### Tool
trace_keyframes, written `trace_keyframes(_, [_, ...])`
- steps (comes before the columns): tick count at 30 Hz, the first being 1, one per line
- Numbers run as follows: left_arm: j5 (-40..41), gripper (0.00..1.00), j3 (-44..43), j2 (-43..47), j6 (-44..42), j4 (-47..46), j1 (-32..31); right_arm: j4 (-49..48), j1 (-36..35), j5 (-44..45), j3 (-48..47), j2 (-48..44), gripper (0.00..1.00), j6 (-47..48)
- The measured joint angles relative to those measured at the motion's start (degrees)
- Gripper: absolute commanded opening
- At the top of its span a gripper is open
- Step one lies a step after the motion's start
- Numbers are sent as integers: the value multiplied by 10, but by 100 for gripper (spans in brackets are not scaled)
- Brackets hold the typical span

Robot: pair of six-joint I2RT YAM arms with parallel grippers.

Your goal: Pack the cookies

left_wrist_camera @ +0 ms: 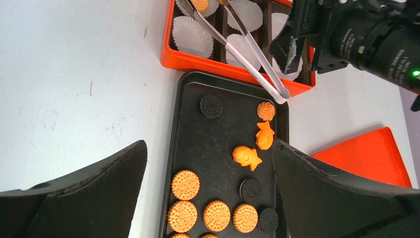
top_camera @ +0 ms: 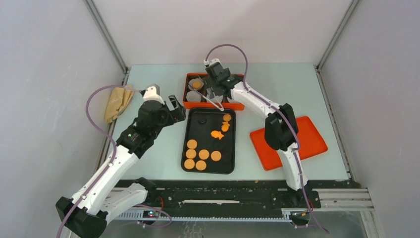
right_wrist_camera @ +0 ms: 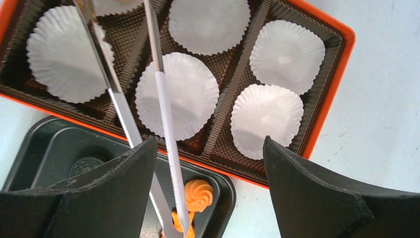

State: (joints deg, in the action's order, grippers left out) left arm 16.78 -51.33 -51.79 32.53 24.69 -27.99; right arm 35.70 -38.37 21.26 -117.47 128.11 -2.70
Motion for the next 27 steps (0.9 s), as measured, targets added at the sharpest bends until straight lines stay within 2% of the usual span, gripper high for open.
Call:
trace_keyframes(10, [0, 100, 0, -8, 0, -1, 0, 14, -3, -59, -78, 23, 86, 15])
trace_keyframes(27, [11, 100, 0, -11, 0, -1, 0, 40, -3, -102, -105, 99, 87, 16])
